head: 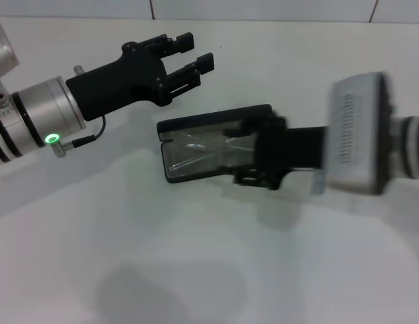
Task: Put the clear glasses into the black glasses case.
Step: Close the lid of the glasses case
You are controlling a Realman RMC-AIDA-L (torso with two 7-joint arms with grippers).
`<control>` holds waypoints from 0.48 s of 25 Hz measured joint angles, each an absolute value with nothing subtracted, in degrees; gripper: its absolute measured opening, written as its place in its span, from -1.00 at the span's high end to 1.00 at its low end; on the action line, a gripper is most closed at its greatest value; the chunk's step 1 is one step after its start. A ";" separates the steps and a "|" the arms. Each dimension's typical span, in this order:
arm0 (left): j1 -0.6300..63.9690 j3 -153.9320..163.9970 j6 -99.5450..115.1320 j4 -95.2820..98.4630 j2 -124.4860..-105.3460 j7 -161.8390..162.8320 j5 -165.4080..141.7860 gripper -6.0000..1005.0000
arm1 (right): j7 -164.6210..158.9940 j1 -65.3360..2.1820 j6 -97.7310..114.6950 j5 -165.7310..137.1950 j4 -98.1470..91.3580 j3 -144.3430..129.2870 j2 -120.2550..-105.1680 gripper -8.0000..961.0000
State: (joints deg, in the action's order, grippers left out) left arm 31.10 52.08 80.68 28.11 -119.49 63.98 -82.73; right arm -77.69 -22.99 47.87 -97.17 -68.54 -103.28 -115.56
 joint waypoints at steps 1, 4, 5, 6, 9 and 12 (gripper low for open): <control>31.22 52.16 80.52 28.08 -119.47 63.99 -82.83 -0.10 | -77.27 -22.14 51.06 -97.02 -69.17 -100.89 -115.60 -0.19; 31.77 52.39 78.76 28.06 -119.37 64.38 -83.42 -0.10 | -76.61 -20.51 64.17 -96.48 -68.90 -90.46 -115.70 -0.19; 32.10 52.41 77.52 28.03 -119.36 64.74 -84.01 -0.10 | -76.58 -20.46 68.09 -96.37 -67.89 -86.77 -115.67 -0.19; 32.63 52.44 75.76 27.94 -119.38 65.35 -84.84 -0.10 | -76.50 -20.45 71.45 -95.99 -66.32 -82.71 -115.67 -0.19; 34.24 52.47 70.04 27.81 -119.44 68.67 -88.17 -0.10 | -75.21 -20.28 78.20 -93.00 -60.23 -70.30 -115.68 -0.19; 36.20 52.58 65.49 27.81 -119.54 72.72 -93.45 -0.10 | -71.70 -20.14 83.18 -87.94 -52.06 -57.99 -115.36 -0.19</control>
